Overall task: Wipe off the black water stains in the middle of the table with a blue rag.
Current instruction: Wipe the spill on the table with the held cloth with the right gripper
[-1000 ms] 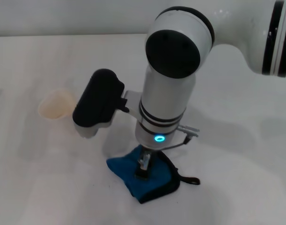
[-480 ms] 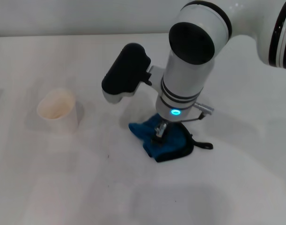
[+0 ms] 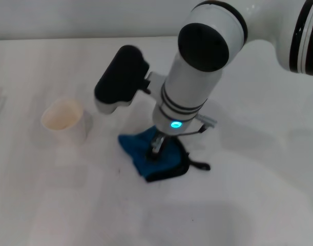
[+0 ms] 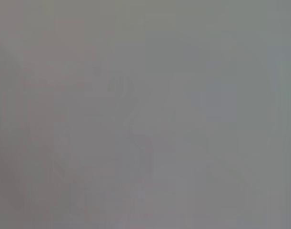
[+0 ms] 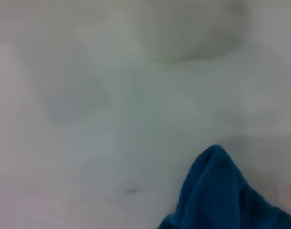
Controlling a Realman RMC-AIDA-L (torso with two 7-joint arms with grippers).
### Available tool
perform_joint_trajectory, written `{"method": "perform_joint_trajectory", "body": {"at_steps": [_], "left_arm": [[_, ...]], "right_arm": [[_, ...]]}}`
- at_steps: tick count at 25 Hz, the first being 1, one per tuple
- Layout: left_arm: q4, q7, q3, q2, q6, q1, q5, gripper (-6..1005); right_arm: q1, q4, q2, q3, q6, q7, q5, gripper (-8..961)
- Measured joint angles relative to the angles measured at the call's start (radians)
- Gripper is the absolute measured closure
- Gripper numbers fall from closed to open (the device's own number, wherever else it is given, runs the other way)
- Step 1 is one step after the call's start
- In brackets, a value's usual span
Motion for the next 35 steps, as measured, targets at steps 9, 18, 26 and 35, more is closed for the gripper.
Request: {"method": "perform_joint_trajectory", "body": {"at_steps": [9,18,26,35], "left_arm": [[0.002,-0.001,0.001,0.001,0.008,0.006,0.000,124],[-0.002,-0.003,-0.003,0.004,0.011,0.008,0.000,124],[-0.006,-0.009,-0.003,0.005,0.010,0.009,-0.010,124],[-0.007,-0.007,-0.003,0.006,0.002,0.004,-0.015,123]], "right_arm": [[-0.011,-0.058,0.000,-0.032,0.055,-0.005,0.044,856],[-0.112,-0.056,-0.003,0.199,0.115,-0.007,-0.190,839],[-0.190,-0.045,-0.010,0.385,0.160,-0.042,-0.345,823],[-0.237,-0.051,-0.013,0.466,0.185,-0.076,-0.408,805]]}}
